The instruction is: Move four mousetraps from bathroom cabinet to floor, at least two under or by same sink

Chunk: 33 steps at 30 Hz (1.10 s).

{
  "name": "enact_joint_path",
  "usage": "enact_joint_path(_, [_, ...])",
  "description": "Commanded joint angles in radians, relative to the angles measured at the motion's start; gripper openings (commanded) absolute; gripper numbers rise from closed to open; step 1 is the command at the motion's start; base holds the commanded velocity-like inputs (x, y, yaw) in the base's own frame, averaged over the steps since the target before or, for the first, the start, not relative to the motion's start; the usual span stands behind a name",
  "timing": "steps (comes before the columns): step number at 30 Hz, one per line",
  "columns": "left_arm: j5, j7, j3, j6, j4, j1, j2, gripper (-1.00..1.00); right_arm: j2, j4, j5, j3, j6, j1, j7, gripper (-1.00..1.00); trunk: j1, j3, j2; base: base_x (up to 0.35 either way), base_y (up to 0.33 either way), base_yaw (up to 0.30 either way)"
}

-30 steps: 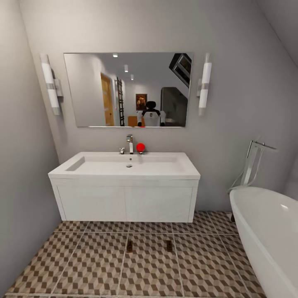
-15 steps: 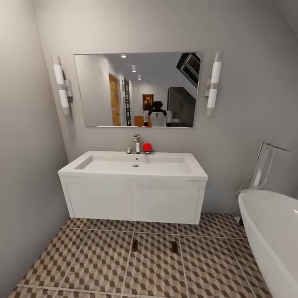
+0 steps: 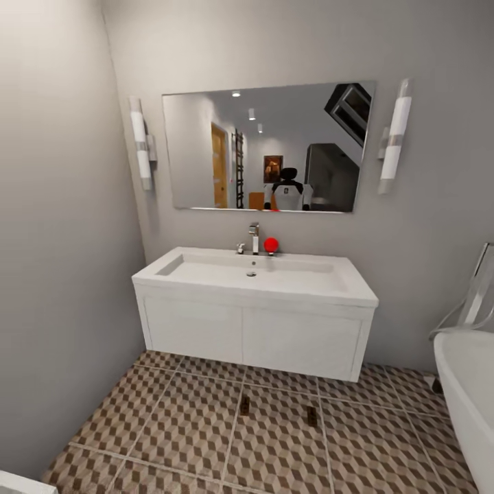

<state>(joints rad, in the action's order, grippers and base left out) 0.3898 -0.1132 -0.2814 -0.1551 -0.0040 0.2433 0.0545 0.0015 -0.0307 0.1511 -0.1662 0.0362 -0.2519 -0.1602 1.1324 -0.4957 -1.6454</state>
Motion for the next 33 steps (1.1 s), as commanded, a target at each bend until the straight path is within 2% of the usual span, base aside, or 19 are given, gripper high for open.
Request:
enact_joint_path(1, [0.013,-0.003,-0.009,-0.003,0.001,0.001,0.0,1.0,0.0,-0.003,0.01,-0.009,0.004,-0.001,-0.001,1.0,0.0,-0.001,-0.001,0.0,0.0,0.273])
enact_joint_path(8, [0.034,-0.004,-0.009,-0.003,0.001,0.001,-0.001,1.0,0.0,-0.002,0.01,-0.009,0.004,-0.001,-0.001,1.0,0.0,-0.001,-0.001,0.0,0.0,0.275])
enact_joint_path(16, [0.04,-0.003,-0.009,-0.003,0.001,0.001,0.0,1.0,0.001,-0.003,0.01,-0.009,0.004,-0.001,-0.001,1.0,0.0,-0.001,-0.001,0.0,0.0,0.266])
enact_joint_path(24, [0.041,-0.004,-0.009,-0.004,0.001,0.001,0.001,1.0,-0.001,-0.002,0.008,-0.009,0.004,-0.001,-0.001,1.0,0.0,-0.001,-0.001,0.0,0.0,0.094])
enact_joint_path(29, [0.041,-0.004,-0.009,-0.004,0.001,0.001,0.001,1.0,-0.001,-0.002,-0.01,-0.009,0.004,-0.001,-0.001,1.0,0.0,-0.001,-0.001,0.0,0.0,0.025])
enact_joint_path(33, [0.041,-0.004,-0.009,-0.004,0.001,0.001,0.001,1.0,0.0,-0.002,-0.048,-0.009,0.005,-0.001,-0.001,1.0,0.0,-0.001,-0.001,0.0,0.0,0.011])
